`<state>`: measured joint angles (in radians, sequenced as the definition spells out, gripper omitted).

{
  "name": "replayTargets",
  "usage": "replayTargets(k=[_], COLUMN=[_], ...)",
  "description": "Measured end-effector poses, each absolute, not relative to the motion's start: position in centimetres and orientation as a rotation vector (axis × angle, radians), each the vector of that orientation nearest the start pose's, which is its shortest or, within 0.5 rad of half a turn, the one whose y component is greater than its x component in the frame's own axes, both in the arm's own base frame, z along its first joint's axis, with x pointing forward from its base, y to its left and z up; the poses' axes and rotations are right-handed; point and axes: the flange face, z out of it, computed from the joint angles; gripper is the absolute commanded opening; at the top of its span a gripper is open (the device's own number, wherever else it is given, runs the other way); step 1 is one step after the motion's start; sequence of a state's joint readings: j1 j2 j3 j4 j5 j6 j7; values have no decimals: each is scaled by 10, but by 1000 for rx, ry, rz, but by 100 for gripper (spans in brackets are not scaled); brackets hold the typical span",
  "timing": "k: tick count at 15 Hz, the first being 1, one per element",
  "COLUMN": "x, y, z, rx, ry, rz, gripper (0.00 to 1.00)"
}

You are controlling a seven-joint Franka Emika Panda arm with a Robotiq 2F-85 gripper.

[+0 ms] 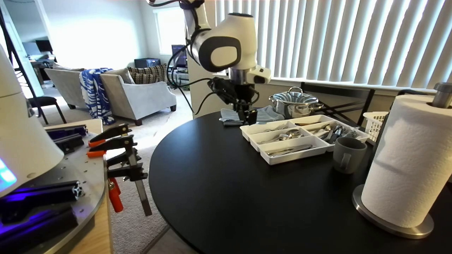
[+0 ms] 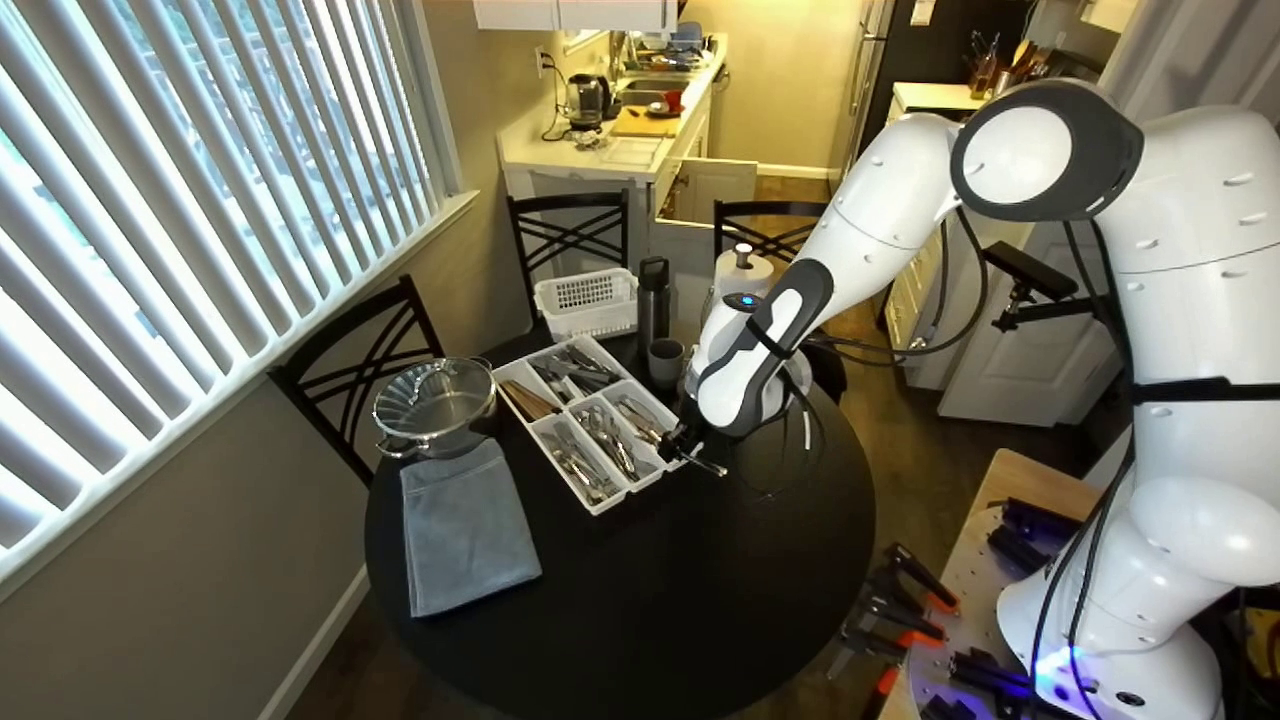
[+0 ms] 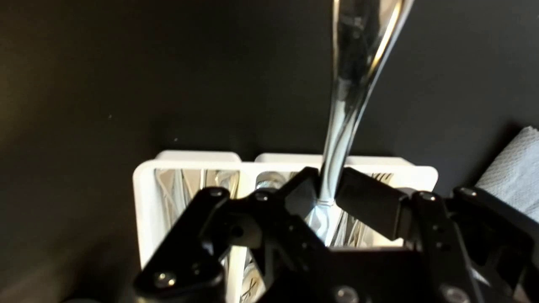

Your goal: Put the kitchen utensils into the utensil organizer

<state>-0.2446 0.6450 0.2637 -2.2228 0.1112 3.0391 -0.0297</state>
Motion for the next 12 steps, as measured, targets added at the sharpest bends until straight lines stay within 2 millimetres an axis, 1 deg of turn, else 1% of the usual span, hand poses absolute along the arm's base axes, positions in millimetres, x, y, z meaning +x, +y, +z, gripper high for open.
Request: replayTargets(k=[2, 4, 6, 8, 10, 12], x=[574, 601, 623, 642, 656, 666], y=[-3, -11, -16, -21, -28, -37], z=[118, 125, 124, 114, 98, 79], rx=[-2977, -3004, -3021, -3026, -3027, -3033], ry=[194, 184, 180, 185, 200, 217], rz=[-303, -327, -333, -326, -312, -306], gripper=[5, 5, 5, 5, 5, 5])
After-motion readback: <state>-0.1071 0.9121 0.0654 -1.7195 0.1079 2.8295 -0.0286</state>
